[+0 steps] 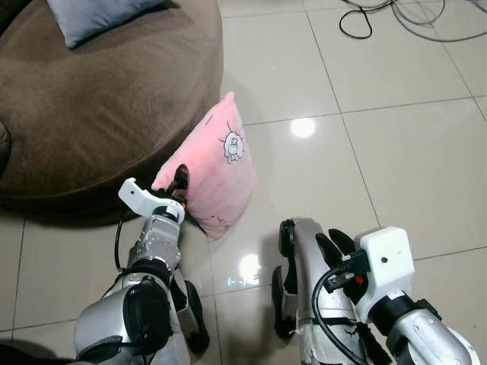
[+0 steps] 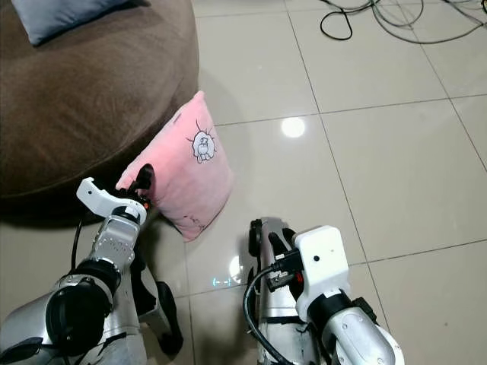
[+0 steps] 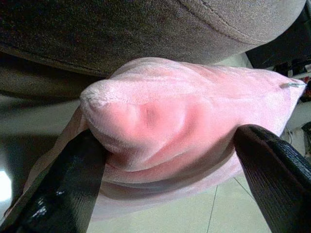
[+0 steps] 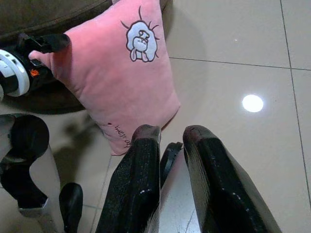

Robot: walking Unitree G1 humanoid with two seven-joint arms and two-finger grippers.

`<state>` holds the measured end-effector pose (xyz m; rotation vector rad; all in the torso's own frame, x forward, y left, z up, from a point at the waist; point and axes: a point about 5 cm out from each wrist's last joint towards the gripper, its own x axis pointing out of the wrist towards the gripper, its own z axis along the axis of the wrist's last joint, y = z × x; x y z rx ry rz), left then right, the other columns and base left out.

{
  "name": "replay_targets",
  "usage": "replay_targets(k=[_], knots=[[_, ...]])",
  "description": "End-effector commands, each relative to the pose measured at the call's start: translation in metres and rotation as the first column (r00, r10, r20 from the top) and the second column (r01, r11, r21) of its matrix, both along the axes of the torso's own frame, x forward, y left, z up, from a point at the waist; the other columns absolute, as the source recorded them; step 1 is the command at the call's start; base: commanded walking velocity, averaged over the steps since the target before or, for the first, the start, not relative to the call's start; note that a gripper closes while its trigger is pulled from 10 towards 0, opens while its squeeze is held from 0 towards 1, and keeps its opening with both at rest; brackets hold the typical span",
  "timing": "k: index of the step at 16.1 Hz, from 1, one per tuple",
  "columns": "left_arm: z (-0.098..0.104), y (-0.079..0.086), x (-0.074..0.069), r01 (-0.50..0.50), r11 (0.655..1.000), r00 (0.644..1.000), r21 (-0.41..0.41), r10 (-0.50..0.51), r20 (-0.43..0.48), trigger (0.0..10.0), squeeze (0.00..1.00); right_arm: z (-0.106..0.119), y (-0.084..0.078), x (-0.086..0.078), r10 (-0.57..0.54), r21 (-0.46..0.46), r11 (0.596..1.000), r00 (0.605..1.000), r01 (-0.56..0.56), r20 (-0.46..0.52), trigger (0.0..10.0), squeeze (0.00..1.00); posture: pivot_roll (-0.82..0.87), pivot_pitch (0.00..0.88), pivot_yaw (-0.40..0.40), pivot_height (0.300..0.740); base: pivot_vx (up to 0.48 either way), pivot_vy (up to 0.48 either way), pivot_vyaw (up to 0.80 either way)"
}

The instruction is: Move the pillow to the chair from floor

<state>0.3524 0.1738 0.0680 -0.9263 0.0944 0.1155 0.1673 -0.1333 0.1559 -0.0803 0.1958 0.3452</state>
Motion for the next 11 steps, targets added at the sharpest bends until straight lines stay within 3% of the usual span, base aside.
replay_targets(k=[1, 2, 3, 4, 5, 7, 11], knots=[[-0.009, -0.005, -0.005, 0.008, 0.999, 1.000, -0.032, -0.008, -0.023, 10.0, 0.00, 0.000, 0.000, -0.005, -0.003, 0.006, 1.000, 1.000, 0.003, -0.023, 10.0, 0.00, -0.28, 0.384, -0.019, 0.507, 0.000, 0.000, 0.00], [-0.007, -0.004, -0.004, -0.001, 0.999, 1.000, -0.034, 0.001, -0.014, 10.0, 0.00, 0.000, 0.001, -0.005, -0.004, 0.008, 1.000, 1.000, 0.004, -0.022, 10.0, 0.00, -0.28, 0.385, -0.017, 0.507, 0.000, 0.000, 0.00], [-0.005, -0.003, -0.003, -0.009, 0.999, 1.000, -0.034, 0.009, -0.006, 6.4, 0.00, 0.000, 0.001, -0.006, -0.004, 0.009, 1.000, 1.000, 0.004, -0.023, 10.0, 0.00, -0.28, 0.380, -0.015, 0.507, 0.000, 0.000, 0.00], [-0.004, -0.003, -0.003, -0.010, 0.999, 1.000, -0.035, 0.010, -0.003, 4.0, 0.00, 0.000, 0.002, -0.006, -0.004, 0.010, 1.000, 1.000, 0.004, -0.024, 10.0, 0.00, -0.28, 0.380, -0.015, 0.507, 0.000, 0.000, 0.00], [-0.003, -0.004, -0.002, -0.006, 0.999, 1.000, -0.046, 0.007, 0.010, 0.0, 0.00, 0.000, 0.003, -0.006, 0.004, 0.012, 1.000, 1.000, -0.003, -0.028, 10.0, 0.00, -0.28, 0.376, -0.013, 0.507, 0.000, 0.000, 0.00], [-0.002, -0.005, -0.001, 0.002, 0.999, 1.000, -0.051, -0.001, 0.019, 0.0, 0.00, -0.002, 0.005, -0.007, 0.028, 0.017, 0.999, 0.999, -0.027, -0.041, 10.0, 0.00, -0.27, 0.375, -0.013, 0.507, 0.000, 0.000, 0.00], [-0.001, -0.009, -0.001, 0.031, 0.998, 0.999, -0.051, -0.029, 0.038, 0.0, 0.00, -0.010, 0.016, -0.017, 0.184, 0.000, 0.983, 0.978, -0.185, -0.101, 10.0, 0.00, -0.27, 0.370, -0.007, 0.507, 0.000, 0.000, 0.00]])
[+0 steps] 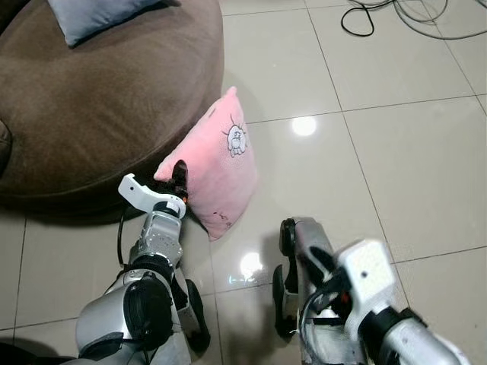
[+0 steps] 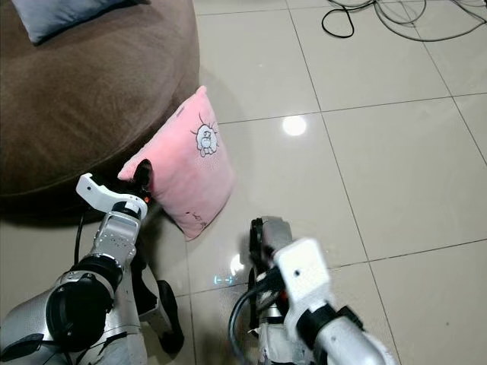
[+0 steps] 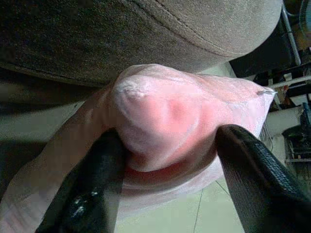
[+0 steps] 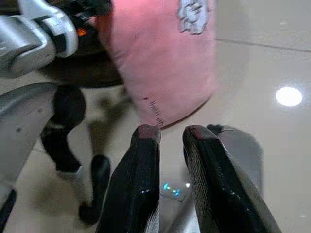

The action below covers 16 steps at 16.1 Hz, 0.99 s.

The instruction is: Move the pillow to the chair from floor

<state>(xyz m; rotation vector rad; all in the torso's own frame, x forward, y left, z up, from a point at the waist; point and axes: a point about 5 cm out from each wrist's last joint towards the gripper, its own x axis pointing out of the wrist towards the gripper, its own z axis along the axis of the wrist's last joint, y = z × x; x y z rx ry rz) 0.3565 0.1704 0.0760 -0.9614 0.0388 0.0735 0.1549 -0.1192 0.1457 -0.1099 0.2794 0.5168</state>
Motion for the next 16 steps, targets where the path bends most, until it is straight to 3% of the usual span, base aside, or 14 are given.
replay_targets(k=[1, 3, 4, 5, 7, 10, 16], knots=[[-0.009, -0.008, -0.005, 0.045, 0.999, 0.999, -0.003, -0.045, -0.024, 0.0, 0.00, 0.003, -0.002, -0.004, 0.065, -0.028, 0.998, 0.997, -0.064, 0.035, 10.0, 0.00, -0.26, 0.370, -0.001, 0.507, 0.000, 0.000, 0.00], [-0.009, -0.008, -0.005, 0.060, 0.998, 0.998, 0.008, -0.060, -0.020, 0.0, 0.00, 0.006, -0.014, 0.000, 0.075, -0.091, 0.994, 0.992, -0.066, 0.102, 10.0, 0.00, -0.25, 0.367, 0.003, 0.507, 0.000, 0.000, 0.00], [-0.008, -0.009, -0.005, 0.077, 0.997, 0.997, 0.024, -0.077, -0.017, 0.0, 0.00, 0.010, -0.038, 0.010, 0.048, -0.139, 0.990, 0.982, -0.023, 0.180, 10.0, 0.00, -0.24, 0.365, 0.007, 0.507, 0.000, 0.000, 0.00], [-0.008, -0.009, -0.005, 0.086, 0.996, 0.996, 0.032, -0.086, -0.017, 0.0, 0.00, 0.012, -0.051, 0.014, 0.032, -0.146, 0.989, 0.977, -0.001, 0.209, 10.0, 0.00, -0.24, 0.365, 0.008, 0.507, 0.000, 0.000, 0.00], [-0.007, -0.009, -0.004, 0.109, 0.993, 0.994, 0.040, -0.109, -0.006, 0.0, 0.00, 0.023, -0.085, 0.023, 0.040, -0.076, 0.997, 0.975, -0.023, 0.217, 10.0, 0.00, -0.24, 0.364, 0.010, 0.507, 0.000, 0.000, 0.00], [-0.006, -0.009, -0.004, 0.117, 0.993, 0.993, 0.024, -0.117, 0.015, 0.0, 0.00, 0.028, -0.083, 0.019, 0.123, -0.001, 0.992, 0.970, -0.126, 0.210, 10.0, 0.00, -0.23, 0.357, 0.011, 0.507, 0.000, 0.000, 0.00], [-0.003, -0.011, -0.003, 0.134, 0.991, 0.989, -0.006, -0.133, 0.061, 0.0, 0.00, 0.021, -0.078, 0.014, 0.150, 0.051, 0.985, 0.966, -0.164, 0.212, 10.0, 0.00, -0.22, 0.341, 0.018, 0.507, 0.000, 0.000, 0.00]])
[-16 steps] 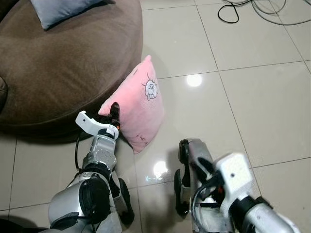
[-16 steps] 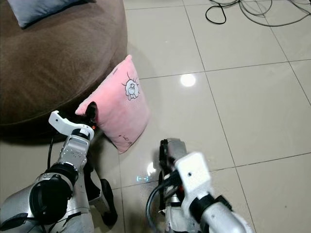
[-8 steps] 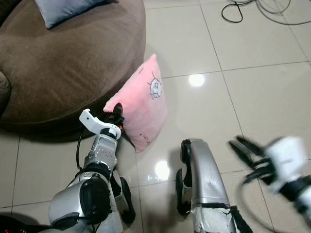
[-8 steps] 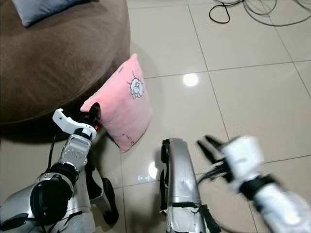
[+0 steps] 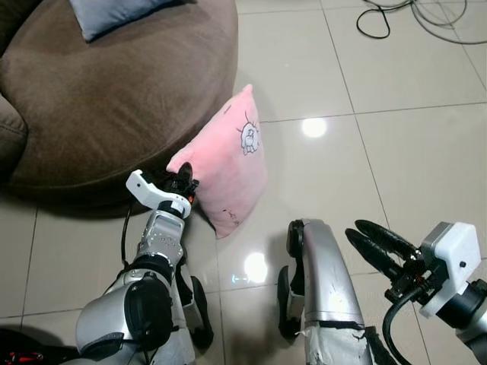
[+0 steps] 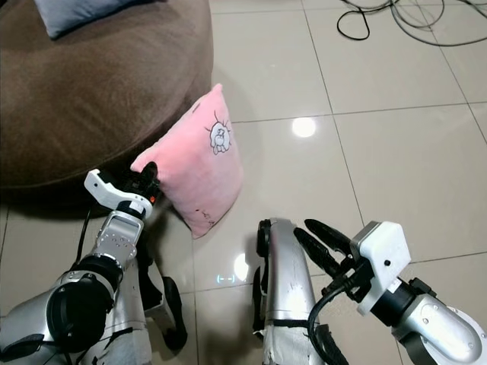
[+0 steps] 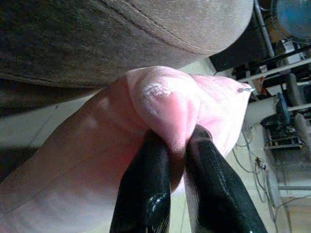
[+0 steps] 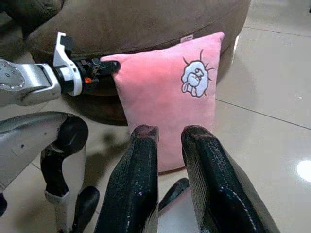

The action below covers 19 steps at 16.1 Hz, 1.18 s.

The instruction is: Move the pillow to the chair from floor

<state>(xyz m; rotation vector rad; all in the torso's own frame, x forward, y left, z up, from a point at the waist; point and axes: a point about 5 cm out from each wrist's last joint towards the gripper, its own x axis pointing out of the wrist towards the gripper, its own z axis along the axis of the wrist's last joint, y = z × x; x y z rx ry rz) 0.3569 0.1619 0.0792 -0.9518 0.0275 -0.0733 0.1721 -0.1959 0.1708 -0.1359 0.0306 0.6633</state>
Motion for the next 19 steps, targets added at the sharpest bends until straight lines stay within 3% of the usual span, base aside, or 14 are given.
replay_targets(k=[1, 9, 11, 13, 14, 16, 17, 19], knots=[[-0.006, -0.004, -0.004, 0.018, 1.000, 1.000, -0.022, -0.019, -0.011, 0.0, 0.00, -0.005, -0.001, -0.003, 0.002, 0.014, 1.000, 1.000, -0.002, -0.022, 10.0, 0.00, -0.22, 0.335, 0.020, 0.507, 0.000, 0.000, 0.00], [-0.009, -0.012, -0.006, 0.066, 0.997, 0.998, -0.042, -0.065, 0.014, 0.0, 0.00, -0.014, 0.009, -0.002, -0.009, 0.040, 0.999, 0.999, 0.011, -0.034, 10.0, 0.00, -0.20, 0.311, 0.028, 0.507, 0.000, 0.000, 0.00], [-0.008, -0.017, -0.007, 0.111, 0.993, 0.993, -0.026, -0.110, 0.040, 0.0, 0.00, -0.020, 0.009, 0.001, -0.054, 0.026, 0.998, 0.997, 0.055, -0.057, 10.0, 0.00, -0.18, 0.302, 0.037, 0.507, 0.000, 0.000, 0.00], [-0.005, -0.028, -0.009, 0.217, 0.975, 0.970, 0.035, -0.220, 0.100, 0.0, 0.00, -0.030, 0.006, 0.011, -0.165, 0.039, 0.985, 0.984, 0.168, -0.071, 10.0, 0.00, -0.14, 0.287, 0.056, 0.507, 0.000, 0.000, 0.00], [-0.003, -0.032, -0.011, 0.267, 0.961, 0.951, 0.070, -0.274, 0.142, 0.0, 0.00, -0.034, 0.002, 0.022, -0.246, 0.055, 0.967, 0.967, 0.249, -0.057, 10.0, 0.00, -0.13, 0.274, 0.064, 0.507, 0.000, 0.000, 0.00], [0.006, -0.035, -0.011, 0.337, 0.929, 0.908, 0.155, -0.364, 0.207, 0.0, 0.00, -0.034, 0.001, 0.034, -0.302, 0.104, 0.946, 0.952, 0.306, -0.058, 10.0, 0.00, -0.09, 0.254, 0.078, 0.507, 0.000, 0.000, 0.00], [0.021, -0.040, -0.011, 0.404, 0.883, 0.839, 0.240, -0.462, 0.288, 0.0, 0.00, -0.037, 0.002, 0.048, -0.338, 0.153, 0.927, 0.939, 0.344, -0.062, 10.0, 0.00, -0.06, 0.219, 0.088, 0.507, 0.000, 0.000, 0.00], [0.041, -0.041, -0.012, 0.420, 0.860, 0.781, 0.290, -0.505, 0.369, 0.0, 0.00, -0.041, 0.004, 0.059, -0.361, 0.166, 0.916, 0.931, 0.365, -0.054, 10.0, 0.00, -0.04, 0.178, 0.093, 0.507, 0.000, 0.000, 0.00]])
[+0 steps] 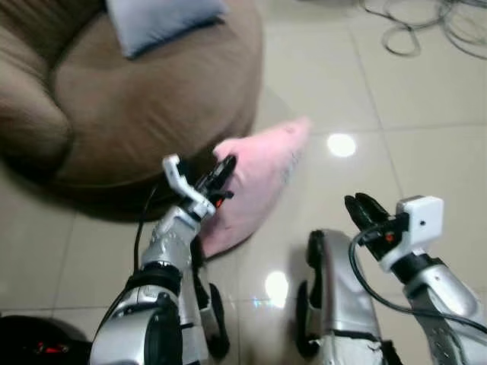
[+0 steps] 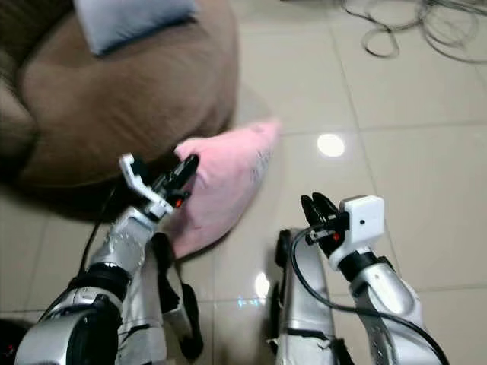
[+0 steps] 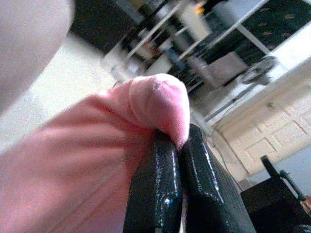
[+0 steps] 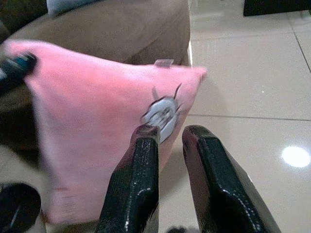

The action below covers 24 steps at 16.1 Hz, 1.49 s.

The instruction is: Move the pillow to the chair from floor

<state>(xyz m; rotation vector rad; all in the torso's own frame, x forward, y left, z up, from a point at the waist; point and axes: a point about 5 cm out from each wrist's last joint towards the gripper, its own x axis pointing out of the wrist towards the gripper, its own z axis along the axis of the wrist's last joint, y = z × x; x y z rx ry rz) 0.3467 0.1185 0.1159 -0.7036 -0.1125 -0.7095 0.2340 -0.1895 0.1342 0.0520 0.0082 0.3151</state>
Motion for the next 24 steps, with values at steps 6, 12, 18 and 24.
replay_targets(k=[6, 12, 18, 24], knots=[[0.053, 0.014, -0.012, 0.062, 0.996, 0.972, 0.068, -0.076, 0.220, 0.0, 0.00, -0.007, -0.018, 0.047, -0.145, 0.413, 0.898, 0.988, 0.152, -0.049, 10.0, 1.00, -0.01, 0.130, 0.119, 0.507, 0.000, 0.000, 0.00], [0.071, 0.015, -0.029, 0.148, 0.985, 0.955, 0.089, -0.166, 0.247, 0.0, 0.00, 0.024, -0.035, 0.073, -0.101, 0.643, 0.764, 0.994, 0.048, 0.046, 10.0, 1.00, 0.00, 0.130, 0.120, 0.507, 0.000, 0.000, 0.00], [0.083, 0.007, -0.034, 0.190, 0.980, 0.945, 0.057, -0.198, 0.261, 0.0, 0.00, 0.015, -0.009, 0.059, 0.010, 0.816, 0.576, 0.999, -0.043, 0.046, 10.0, 1.00, 0.00, 0.132, 0.120, 0.507, 0.000, 0.000, 0.00], [0.095, 0.004, -0.032, 0.184, 0.983, 0.943, 0.020, -0.182, 0.280, 0.0, 0.00, -0.007, 0.024, 0.043, 0.190, 0.802, 0.597, 0.975, -0.021, -0.117, 10.0, 0.00, 0.00, 0.133, 0.120, 0.507, 0.000, 0.000, 0.00]])
